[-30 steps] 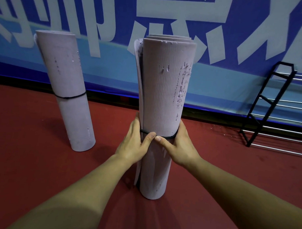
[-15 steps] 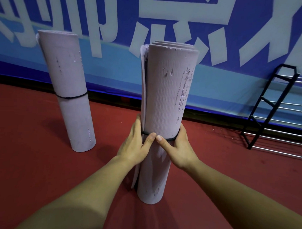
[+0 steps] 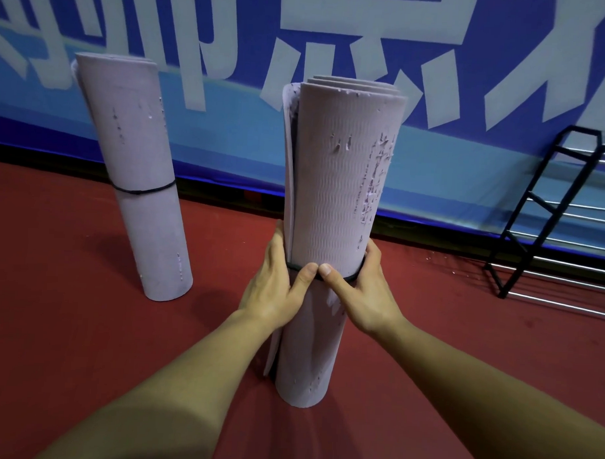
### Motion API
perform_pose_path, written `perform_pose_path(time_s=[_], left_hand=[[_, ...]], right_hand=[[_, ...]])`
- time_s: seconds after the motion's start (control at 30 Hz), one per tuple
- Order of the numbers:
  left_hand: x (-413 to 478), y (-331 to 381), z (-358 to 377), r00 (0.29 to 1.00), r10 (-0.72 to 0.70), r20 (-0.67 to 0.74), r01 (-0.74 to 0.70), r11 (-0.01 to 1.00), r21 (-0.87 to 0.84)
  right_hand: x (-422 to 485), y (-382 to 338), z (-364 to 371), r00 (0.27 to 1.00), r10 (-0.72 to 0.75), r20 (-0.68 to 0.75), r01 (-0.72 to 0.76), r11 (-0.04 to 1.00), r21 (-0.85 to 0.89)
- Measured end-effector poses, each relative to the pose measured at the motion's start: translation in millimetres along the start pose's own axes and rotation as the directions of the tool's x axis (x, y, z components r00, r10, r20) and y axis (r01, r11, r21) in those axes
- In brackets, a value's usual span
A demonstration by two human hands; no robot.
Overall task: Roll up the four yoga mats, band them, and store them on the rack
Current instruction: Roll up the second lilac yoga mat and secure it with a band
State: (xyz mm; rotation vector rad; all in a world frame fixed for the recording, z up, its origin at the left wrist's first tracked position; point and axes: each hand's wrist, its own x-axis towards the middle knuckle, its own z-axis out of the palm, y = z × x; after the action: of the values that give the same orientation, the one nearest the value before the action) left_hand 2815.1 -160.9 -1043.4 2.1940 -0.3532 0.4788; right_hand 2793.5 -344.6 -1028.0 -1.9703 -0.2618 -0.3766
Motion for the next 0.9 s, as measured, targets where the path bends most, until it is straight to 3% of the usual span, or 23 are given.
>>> perform_pose_path(time_s=[0.2, 0.4, 0.73, 0.9], left_hand=[[-18.3, -16.9, 8.4, 0.997, 0.005, -0.083, -0.002, 0.999, 0.047], [-58.6, -34.7, 24.8, 0.963, 0.117, -0.242, -0.059, 0.970, 0.234], [-123.9, -17.2, 66.9, 0.990, 0.015, -0.137, 0.033, 0.940, 0.340], [-152.4, 19.2, 87.3, 0.992, -0.124, 0.016, 0.109, 0.922, 0.371]], right_hand=[[-7.4, 6.7, 2.6, 1.000, 0.017, -0.024, -0.015, 0.998, 0.057], [-32.1, 31.1, 5.4, 0.990, 0.072, -0.118, -0.080, 0.995, -0.064], [-98.4, 71.8, -3.1, 0.979, 0.200, -0.034, -0.196, 0.888, -0.416], [-135.6, 68.2, -6.6, 0.946, 0.323, -0.013, -0.288, 0.824, -0.489]])
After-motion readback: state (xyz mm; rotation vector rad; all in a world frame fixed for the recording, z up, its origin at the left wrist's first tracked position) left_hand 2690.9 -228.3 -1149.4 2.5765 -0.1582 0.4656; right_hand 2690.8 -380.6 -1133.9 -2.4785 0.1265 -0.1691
